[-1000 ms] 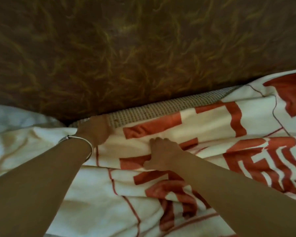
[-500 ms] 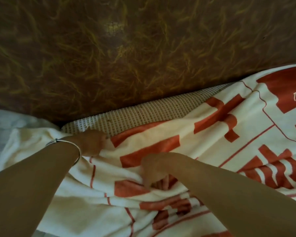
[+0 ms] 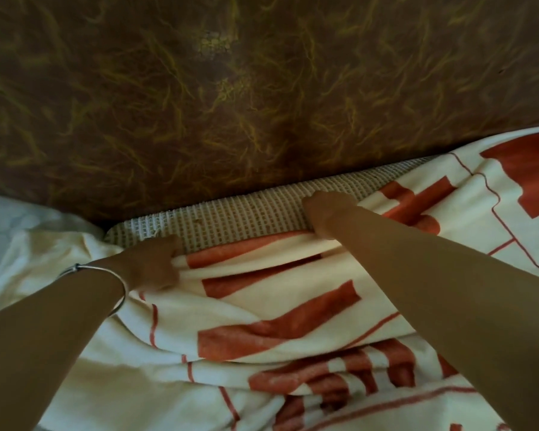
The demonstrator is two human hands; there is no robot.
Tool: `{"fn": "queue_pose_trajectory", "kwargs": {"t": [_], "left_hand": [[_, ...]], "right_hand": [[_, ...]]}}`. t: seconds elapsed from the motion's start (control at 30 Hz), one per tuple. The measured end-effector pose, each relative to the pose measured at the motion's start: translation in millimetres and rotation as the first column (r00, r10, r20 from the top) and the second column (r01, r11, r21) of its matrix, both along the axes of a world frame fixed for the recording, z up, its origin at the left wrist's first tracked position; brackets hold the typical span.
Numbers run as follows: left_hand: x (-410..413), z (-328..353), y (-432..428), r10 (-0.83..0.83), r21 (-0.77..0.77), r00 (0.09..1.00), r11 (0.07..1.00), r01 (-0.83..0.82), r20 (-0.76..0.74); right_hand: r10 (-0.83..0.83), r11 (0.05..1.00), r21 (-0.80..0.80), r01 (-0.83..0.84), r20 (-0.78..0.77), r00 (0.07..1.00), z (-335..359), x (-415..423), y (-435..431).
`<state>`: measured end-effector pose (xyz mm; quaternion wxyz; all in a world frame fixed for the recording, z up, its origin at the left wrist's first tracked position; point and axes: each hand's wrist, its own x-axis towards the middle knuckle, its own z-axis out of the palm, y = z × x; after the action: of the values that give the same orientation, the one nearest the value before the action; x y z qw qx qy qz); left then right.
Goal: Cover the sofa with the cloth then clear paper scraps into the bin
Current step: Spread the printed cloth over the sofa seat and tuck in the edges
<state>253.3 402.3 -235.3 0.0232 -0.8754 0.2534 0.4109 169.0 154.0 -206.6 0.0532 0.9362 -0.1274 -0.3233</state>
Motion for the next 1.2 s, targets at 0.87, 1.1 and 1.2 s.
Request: {"fn": "queue_pose_trajectory", "kwargs": {"t": [0.87, 1.1, 1.2], "left_hand": [[37.8, -18.0, -4.0, 0.353, -0.287, 0.822, 0.927, -0.242, 0.448], [53.8, 10.7, 56.0, 0.307, -0.255, 0.769, 0.948, -0.191, 0.561], [52.7, 22.6, 83.7, 0.146, -0.042, 0.764, 0.987, -0.154, 0.628]], "right_hand": [[-0.299, 0.949, 0.19, 0.251, 0.292, 0.909, -63.6, 33.6, 15.5], [-0.044, 0.978, 0.198, -0.064, 0.497, 0.867, -35.5, 42.1, 83.3], [-0.101, 0.924, 0.371, -0.094, 0.472, 0.876, -29.9, 52.6, 133.6]]}}
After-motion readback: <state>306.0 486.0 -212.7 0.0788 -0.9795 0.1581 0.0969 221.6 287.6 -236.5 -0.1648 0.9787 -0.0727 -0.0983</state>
